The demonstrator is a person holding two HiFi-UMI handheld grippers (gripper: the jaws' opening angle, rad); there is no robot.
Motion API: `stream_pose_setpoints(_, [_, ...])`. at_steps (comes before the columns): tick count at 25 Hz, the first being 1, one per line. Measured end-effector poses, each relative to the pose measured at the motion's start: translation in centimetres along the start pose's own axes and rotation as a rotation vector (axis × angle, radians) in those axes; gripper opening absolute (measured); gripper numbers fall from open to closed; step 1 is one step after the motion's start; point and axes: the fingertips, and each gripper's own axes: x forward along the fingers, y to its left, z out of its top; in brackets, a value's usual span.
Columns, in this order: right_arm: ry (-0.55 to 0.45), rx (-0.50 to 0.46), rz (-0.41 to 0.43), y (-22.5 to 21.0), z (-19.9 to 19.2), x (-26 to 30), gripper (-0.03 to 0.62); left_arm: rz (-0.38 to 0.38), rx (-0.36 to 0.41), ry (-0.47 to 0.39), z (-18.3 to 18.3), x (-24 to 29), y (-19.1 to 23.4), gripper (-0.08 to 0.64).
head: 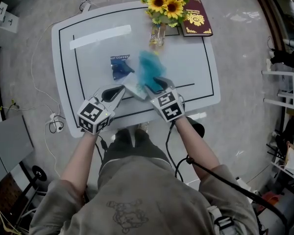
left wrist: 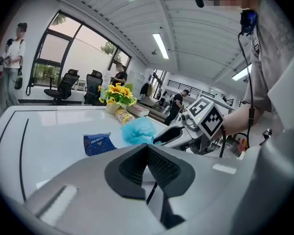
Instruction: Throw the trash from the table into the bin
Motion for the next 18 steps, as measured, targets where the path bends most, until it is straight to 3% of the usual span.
stream_pose_setpoints(6, [0.051, -0.004, 0.016, 0.0, -1.3, 0.8, 0.009, -0.001, -0.006, 0.014, -0.7, 0.4, 0.2, -0.003])
stream_pose_setpoints(18, [0.069, 0.008, 0.031, 0.3, -2.0, 1.1, 0.003, 0.000, -0.021, 0.031, -1.4, 0.3, 0.3, -0.003])
